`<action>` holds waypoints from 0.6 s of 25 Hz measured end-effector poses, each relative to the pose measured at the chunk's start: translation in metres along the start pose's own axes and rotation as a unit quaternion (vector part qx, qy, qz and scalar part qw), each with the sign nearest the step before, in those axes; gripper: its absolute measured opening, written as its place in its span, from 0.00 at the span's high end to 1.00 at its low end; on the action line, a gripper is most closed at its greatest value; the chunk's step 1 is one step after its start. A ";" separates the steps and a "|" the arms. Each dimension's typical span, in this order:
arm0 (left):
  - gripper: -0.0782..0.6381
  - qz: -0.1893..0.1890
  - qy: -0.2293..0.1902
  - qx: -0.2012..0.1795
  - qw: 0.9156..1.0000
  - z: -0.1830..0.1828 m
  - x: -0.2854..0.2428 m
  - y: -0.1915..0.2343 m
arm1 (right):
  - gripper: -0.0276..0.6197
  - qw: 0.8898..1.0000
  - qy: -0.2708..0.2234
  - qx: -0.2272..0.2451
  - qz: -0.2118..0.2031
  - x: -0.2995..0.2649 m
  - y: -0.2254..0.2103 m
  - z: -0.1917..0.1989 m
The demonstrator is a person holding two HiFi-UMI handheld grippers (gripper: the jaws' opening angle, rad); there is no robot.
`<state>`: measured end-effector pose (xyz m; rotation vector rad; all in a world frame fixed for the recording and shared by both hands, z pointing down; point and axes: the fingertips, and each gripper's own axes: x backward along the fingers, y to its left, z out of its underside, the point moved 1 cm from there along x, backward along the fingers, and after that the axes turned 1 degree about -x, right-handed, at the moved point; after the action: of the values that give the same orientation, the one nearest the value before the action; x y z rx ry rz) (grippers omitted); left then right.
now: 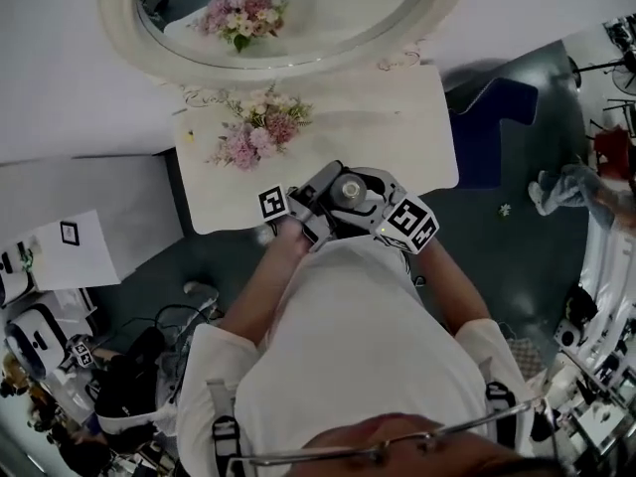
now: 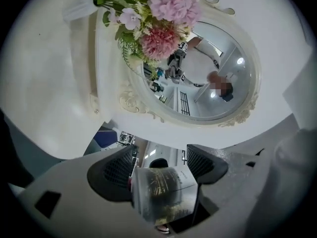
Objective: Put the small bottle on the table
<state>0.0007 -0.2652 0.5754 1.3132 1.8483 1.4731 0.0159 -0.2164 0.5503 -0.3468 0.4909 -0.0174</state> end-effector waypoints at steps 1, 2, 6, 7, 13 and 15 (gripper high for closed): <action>0.42 -0.001 -0.011 -0.003 1.000 -0.003 -0.001 0.003 | 0.42 1.000 0.004 0.004 -0.010 0.000 -0.004 0.001; 0.42 0.001 -0.022 -0.003 1.000 -0.006 -0.001 0.005 | 0.42 1.000 0.008 0.008 -0.019 -0.001 -0.008 0.002; 0.42 0.008 -0.067 -0.001 0.998 -0.014 -0.001 0.011 | 0.42 0.998 0.020 0.024 -0.051 -0.004 -0.021 0.006; 0.42 0.006 -0.077 -0.003 0.997 -0.016 0.000 0.013 | 0.42 0.998 0.021 0.025 -0.057 -0.005 -0.024 0.007; 0.42 -0.012 -0.122 -0.010 0.992 -0.026 0.011 0.028 | 0.42 0.996 0.022 0.015 -0.084 -0.013 -0.047 0.015; 0.42 -0.015 -0.136 -0.010 0.991 -0.032 0.015 0.033 | 0.42 0.996 0.024 0.012 -0.084 -0.019 -0.059 0.018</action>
<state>-0.0182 -0.2690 0.6198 1.3925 1.6665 1.2252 0.0115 -0.2646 0.5932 -0.3639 0.5075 -0.1947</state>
